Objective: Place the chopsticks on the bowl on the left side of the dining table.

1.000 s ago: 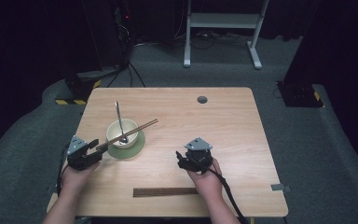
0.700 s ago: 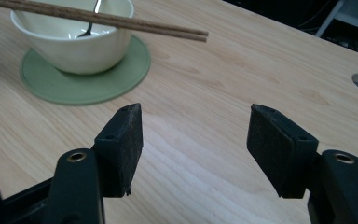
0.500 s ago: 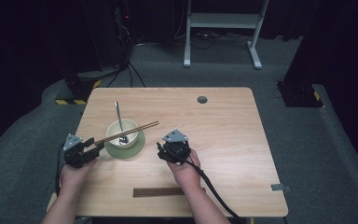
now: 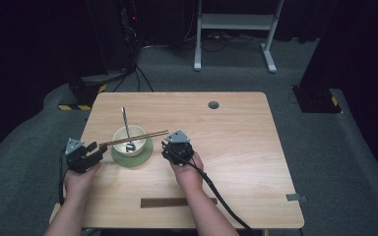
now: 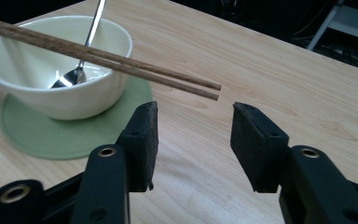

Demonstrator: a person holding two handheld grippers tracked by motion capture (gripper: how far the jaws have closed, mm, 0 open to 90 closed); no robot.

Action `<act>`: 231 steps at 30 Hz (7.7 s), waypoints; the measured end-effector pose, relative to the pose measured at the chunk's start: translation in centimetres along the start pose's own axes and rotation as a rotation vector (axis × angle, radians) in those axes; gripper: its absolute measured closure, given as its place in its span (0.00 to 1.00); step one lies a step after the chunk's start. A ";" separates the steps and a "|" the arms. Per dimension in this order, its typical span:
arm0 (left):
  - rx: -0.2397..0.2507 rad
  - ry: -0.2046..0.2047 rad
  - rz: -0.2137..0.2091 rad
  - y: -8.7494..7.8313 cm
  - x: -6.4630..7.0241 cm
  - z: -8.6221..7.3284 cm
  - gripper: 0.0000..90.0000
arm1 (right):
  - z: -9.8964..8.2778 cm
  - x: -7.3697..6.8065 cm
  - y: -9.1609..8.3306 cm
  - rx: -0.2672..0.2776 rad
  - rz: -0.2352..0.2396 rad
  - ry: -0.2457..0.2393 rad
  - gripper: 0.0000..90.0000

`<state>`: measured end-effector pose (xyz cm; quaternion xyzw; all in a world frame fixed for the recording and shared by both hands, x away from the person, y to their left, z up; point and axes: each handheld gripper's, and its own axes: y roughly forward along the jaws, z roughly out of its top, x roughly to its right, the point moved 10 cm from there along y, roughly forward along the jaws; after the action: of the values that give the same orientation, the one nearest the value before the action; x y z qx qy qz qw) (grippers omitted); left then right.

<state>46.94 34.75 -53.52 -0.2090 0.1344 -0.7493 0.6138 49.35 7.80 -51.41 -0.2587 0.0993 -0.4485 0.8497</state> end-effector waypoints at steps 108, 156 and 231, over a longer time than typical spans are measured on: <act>-0.009 -0.061 0.008 1.0 -0.6 -0.1 0.79 | -1.5 0.5 2.5 -0.015 -0.044 0.019 0.93; 0.009 -0.073 0.012 1.1 -0.7 0.2 0.86 | -1.5 0.5 3.1 -0.026 -0.069 0.009 0.93; -0.265 0.243 -0.124 -2.1 6.7 -9.0 0.22 | -17.6 18.2 -11.6 -0.210 -0.172 0.212 0.29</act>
<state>39.73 28.13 -59.45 -0.2039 0.2919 -0.7811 0.5129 44.55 -18.53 -59.01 -0.3048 0.2124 -0.5316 0.7612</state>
